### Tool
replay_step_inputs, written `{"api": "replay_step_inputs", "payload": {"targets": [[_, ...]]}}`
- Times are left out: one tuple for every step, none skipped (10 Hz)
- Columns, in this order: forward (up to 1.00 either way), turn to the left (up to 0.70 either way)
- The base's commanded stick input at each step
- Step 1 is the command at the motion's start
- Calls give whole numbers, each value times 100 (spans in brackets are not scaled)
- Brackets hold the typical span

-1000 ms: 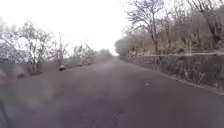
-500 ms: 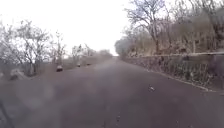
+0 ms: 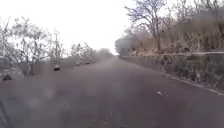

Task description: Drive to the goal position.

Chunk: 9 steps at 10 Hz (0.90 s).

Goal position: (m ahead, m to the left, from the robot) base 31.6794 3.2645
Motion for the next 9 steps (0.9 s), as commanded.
{"api": "replay_step_inputs", "payload": {"targets": [[70, 0], [70, 0], [70, 0], [70, 0], [70, 0], [70, 0], [70, 0], [70, 0], [70, 0]]}}
